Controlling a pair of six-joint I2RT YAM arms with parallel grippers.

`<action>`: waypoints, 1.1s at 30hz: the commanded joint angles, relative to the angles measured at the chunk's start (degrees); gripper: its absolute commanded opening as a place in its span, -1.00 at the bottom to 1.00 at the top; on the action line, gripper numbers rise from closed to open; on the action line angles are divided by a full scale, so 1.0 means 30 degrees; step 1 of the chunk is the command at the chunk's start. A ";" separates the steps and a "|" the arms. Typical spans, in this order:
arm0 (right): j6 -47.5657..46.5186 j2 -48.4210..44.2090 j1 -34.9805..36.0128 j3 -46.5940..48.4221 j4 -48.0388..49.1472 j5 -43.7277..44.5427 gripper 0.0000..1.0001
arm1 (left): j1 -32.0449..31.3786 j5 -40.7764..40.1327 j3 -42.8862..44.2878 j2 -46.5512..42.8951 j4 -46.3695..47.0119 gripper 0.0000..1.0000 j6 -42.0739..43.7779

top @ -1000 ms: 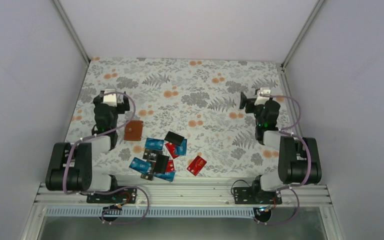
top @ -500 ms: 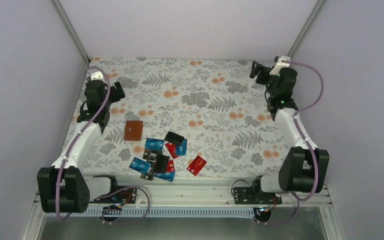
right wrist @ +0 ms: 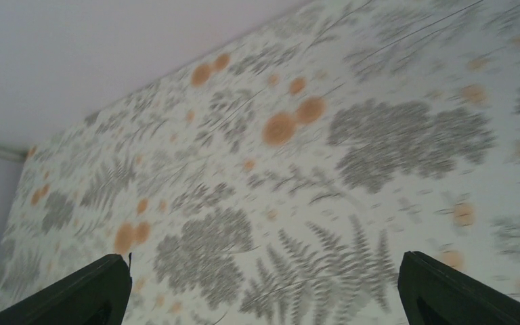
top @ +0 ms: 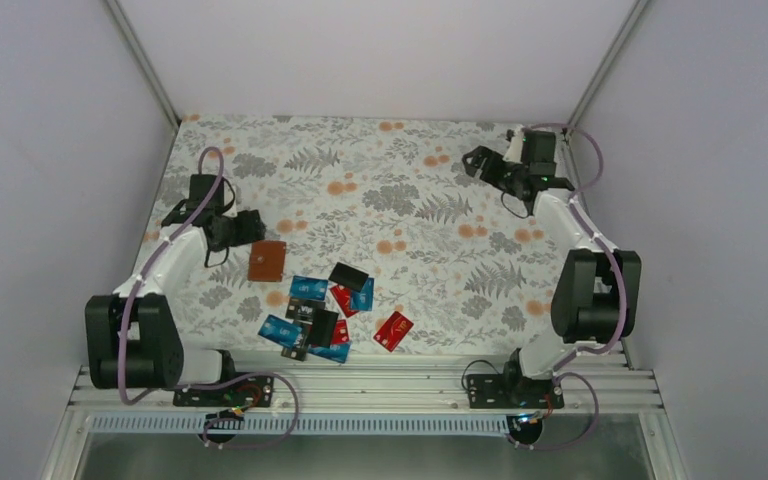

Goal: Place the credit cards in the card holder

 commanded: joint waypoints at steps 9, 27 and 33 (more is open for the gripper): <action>0.0237 0.0109 0.3220 0.0236 -0.1254 -0.0997 0.99 | 0.1834 0.3304 -0.1056 0.3427 -0.0977 0.26 0.0617; -0.0133 0.0666 0.3556 0.0183 -0.1169 -0.1210 0.99 | 0.2781 0.3093 -0.1220 0.5875 -0.0458 -0.37 0.0558; -0.0190 0.0653 0.3545 0.0178 -0.1060 -0.1285 0.99 | 0.2824 0.3470 -0.1080 0.6617 0.0163 -0.50 0.1000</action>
